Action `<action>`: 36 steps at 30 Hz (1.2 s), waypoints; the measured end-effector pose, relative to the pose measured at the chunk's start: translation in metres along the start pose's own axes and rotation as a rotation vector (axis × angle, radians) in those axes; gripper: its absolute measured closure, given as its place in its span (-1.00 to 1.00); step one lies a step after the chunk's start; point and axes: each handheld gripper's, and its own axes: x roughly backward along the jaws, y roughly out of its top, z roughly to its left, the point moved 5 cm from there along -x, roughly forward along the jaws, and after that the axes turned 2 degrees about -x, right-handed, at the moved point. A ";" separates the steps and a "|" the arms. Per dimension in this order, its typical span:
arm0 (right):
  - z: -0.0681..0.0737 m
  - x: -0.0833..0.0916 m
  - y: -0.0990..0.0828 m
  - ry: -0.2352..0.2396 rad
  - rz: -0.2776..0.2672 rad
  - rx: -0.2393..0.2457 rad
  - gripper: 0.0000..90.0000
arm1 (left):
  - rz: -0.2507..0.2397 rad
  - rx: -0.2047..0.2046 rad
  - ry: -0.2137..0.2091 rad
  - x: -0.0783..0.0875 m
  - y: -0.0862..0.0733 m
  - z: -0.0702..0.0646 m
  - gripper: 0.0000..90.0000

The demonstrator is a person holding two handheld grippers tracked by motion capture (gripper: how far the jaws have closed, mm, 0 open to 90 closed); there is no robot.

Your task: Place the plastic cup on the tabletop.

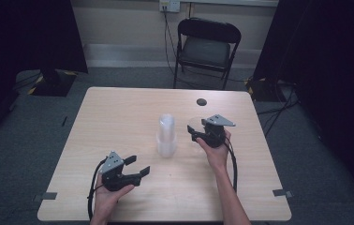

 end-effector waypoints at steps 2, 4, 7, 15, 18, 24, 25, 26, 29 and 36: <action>-0.003 -0.004 -0.001 -0.004 -0.002 -0.010 -0.31 | -0.007 -0.002 -0.003 0.000 0.000 -0.001 -0.43; -0.006 -0.008 -0.002 -0.008 0.002 -0.018 -0.32 | -0.014 -0.001 -0.008 0.000 0.000 -0.002 -0.43; -0.009 -0.018 -0.005 -0.013 0.013 -0.020 -0.32 | -0.009 0.003 -0.011 -0.001 -0.001 -0.003 -0.43; -0.012 -0.033 -0.012 -0.024 0.023 -0.022 -0.32 | -0.006 0.002 -0.011 0.003 -0.004 -0.003 -0.43; -0.013 -0.036 -0.014 -0.024 0.024 -0.020 -0.32 | -0.010 0.007 -0.006 0.004 -0.004 -0.003 -0.42; -0.012 -0.039 -0.014 -0.024 0.010 0.000 -0.33 | -0.011 0.008 -0.009 0.004 -0.005 -0.003 -0.42; -0.013 -0.040 -0.016 -0.027 0.001 -0.010 -0.34 | -0.008 0.004 -0.010 0.004 -0.005 -0.003 -0.42; -0.014 -0.040 -0.017 -0.024 -0.002 -0.027 -0.34 | -0.008 0.004 -0.012 0.004 -0.005 -0.003 -0.42; -0.016 -0.039 -0.022 -0.030 -0.007 -0.037 -0.34 | -0.007 0.008 -0.010 0.004 -0.006 -0.002 -0.40; -0.015 -0.033 -0.026 -0.029 -0.007 -0.026 -0.34 | -0.010 0.012 -0.009 0.003 -0.006 -0.003 -0.41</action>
